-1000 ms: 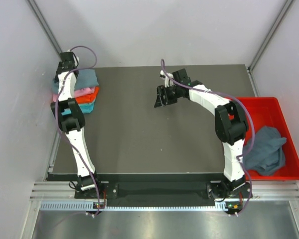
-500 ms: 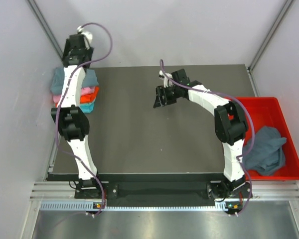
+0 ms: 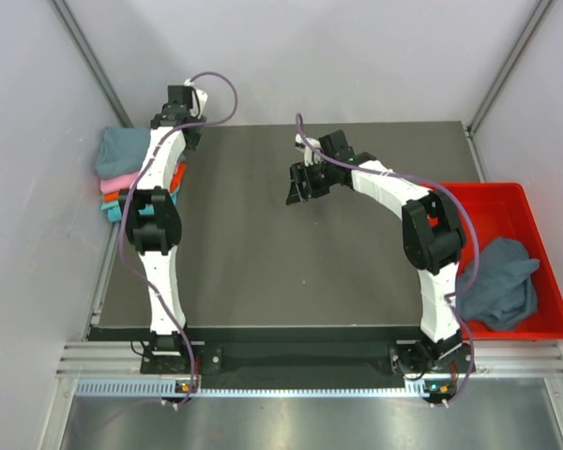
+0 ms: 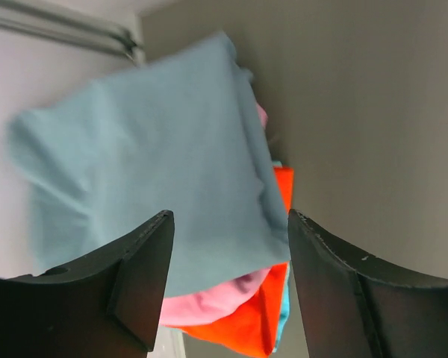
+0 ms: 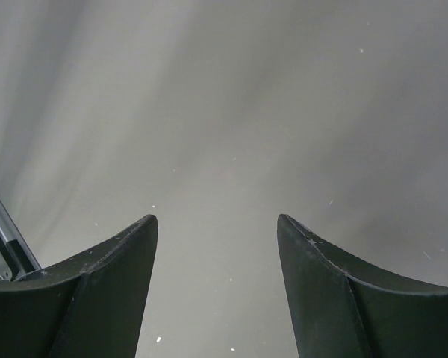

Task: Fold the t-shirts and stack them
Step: Neatly place the folded tshirt to the corner

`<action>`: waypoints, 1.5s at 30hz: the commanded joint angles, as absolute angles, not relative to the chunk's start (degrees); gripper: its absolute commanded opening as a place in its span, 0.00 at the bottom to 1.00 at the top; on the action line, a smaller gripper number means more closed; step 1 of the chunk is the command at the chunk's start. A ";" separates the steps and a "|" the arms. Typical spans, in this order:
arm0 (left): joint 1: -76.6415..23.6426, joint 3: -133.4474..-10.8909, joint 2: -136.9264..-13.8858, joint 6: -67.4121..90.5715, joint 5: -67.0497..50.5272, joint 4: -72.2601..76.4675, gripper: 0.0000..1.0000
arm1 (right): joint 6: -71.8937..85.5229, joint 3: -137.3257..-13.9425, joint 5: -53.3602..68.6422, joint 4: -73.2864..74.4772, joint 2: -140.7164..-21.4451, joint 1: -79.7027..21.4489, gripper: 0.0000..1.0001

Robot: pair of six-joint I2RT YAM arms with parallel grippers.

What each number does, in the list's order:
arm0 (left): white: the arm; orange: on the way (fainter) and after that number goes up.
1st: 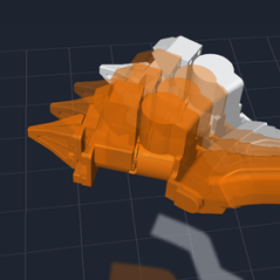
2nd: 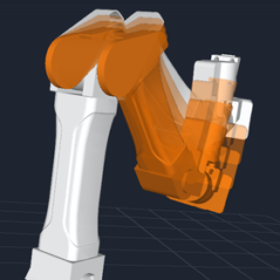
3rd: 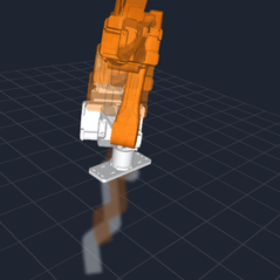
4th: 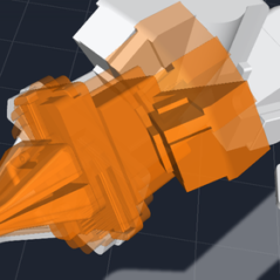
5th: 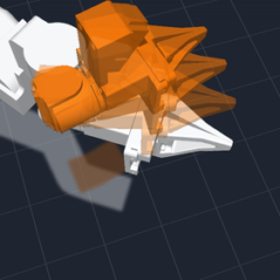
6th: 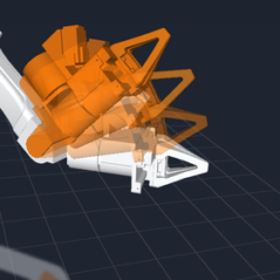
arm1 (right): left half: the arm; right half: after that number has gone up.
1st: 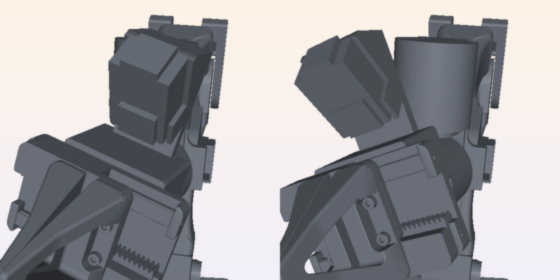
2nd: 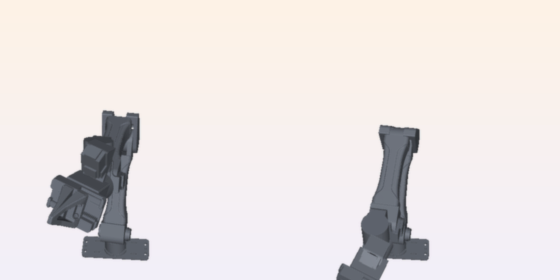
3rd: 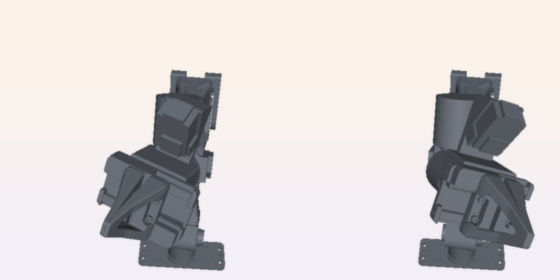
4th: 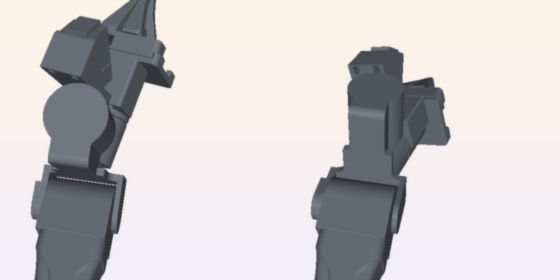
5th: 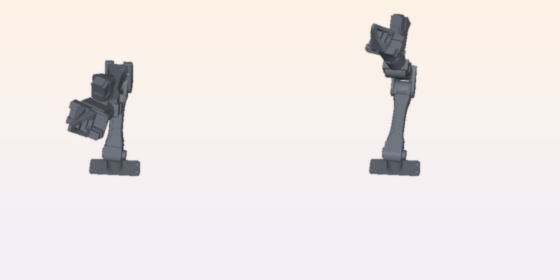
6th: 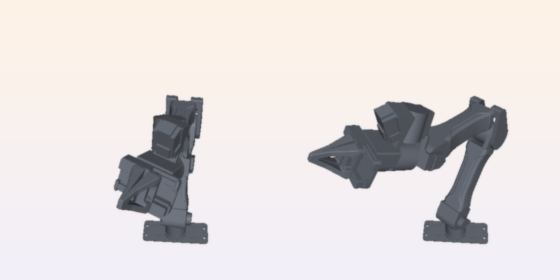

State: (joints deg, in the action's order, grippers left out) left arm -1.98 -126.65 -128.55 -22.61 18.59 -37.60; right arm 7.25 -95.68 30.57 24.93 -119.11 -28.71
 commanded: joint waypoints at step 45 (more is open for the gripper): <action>3.34 -116.97 -117.50 -18.90 17.32 -51.59 0.29 | 6.68 -100.72 31.20 23.38 -120.41 -32.17 0.66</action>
